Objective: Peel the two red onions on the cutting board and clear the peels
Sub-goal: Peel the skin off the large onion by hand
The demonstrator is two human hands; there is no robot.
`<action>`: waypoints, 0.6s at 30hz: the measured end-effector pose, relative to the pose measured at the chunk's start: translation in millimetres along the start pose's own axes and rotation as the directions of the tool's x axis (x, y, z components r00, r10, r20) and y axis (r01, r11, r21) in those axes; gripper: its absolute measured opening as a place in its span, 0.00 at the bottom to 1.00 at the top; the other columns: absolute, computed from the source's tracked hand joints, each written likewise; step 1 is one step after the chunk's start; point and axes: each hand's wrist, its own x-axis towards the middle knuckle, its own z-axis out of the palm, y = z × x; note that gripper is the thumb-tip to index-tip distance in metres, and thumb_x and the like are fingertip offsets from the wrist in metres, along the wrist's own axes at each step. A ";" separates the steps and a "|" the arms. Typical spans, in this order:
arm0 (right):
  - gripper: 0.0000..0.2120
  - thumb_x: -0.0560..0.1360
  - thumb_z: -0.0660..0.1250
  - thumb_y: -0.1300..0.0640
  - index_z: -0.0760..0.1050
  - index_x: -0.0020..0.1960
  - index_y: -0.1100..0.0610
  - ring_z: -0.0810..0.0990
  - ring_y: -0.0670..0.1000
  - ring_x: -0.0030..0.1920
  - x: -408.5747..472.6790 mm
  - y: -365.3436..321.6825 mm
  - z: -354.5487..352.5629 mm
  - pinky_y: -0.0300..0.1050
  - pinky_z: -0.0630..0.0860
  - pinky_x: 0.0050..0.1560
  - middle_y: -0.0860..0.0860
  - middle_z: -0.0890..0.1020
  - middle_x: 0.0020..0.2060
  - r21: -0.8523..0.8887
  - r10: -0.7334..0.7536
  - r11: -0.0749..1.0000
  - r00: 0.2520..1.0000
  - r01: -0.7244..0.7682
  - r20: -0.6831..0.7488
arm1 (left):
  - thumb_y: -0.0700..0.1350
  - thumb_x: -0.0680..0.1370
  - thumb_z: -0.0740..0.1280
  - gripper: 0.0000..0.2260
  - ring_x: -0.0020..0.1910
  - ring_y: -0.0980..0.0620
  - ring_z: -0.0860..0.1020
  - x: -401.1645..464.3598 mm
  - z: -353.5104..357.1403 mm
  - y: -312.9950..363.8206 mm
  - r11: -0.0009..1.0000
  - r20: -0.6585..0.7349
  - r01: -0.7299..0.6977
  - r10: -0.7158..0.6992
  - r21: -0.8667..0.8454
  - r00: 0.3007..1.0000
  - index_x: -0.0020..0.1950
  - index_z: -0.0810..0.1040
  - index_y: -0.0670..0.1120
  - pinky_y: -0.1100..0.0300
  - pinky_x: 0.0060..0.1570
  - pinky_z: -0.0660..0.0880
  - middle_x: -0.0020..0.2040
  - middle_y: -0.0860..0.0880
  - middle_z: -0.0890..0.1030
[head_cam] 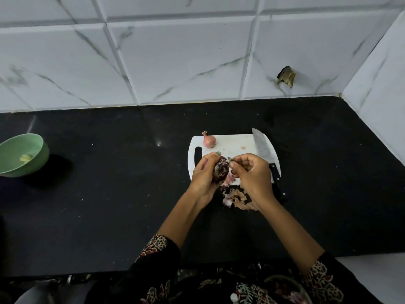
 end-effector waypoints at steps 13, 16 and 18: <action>0.19 0.78 0.63 0.54 0.67 0.29 0.54 0.73 0.48 0.38 -3.0 30.1 -8.7 0.45 0.65 0.34 0.51 0.73 0.34 -0.570 -0.106 0.813 0.993 0.116 0.050 | 0.47 0.77 0.68 0.05 0.40 0.54 0.80 1.4 -2.3 4.9 0.987 -0.015 0.091 -0.093 -0.132 0.996 0.45 0.80 0.46 0.59 0.44 0.76 0.39 0.49 0.83; 0.02 0.75 0.66 0.61 0.77 0.44 0.56 0.75 0.48 0.37 -3.7 22.9 -11.8 0.47 0.73 0.36 0.48 0.76 0.36 -0.586 -0.171 0.797 0.985 0.147 0.015 | 0.47 0.77 0.68 0.06 0.39 0.54 0.82 1.4 -3.9 3.8 0.987 0.009 0.098 -0.098 -0.125 0.995 0.48 0.80 0.45 0.59 0.45 0.77 0.40 0.48 0.84; 0.06 0.72 0.67 0.64 0.78 0.46 0.55 0.74 0.48 0.41 -3.2 17.5 -11.9 0.46 0.75 0.44 0.48 0.73 0.41 -0.572 -0.132 0.805 0.988 0.154 0.080 | 0.47 0.77 0.67 0.06 0.39 0.54 0.82 1.1 -5.1 3.2 0.989 0.034 0.092 -0.089 -0.120 0.995 0.48 0.80 0.45 0.60 0.44 0.77 0.42 0.48 0.84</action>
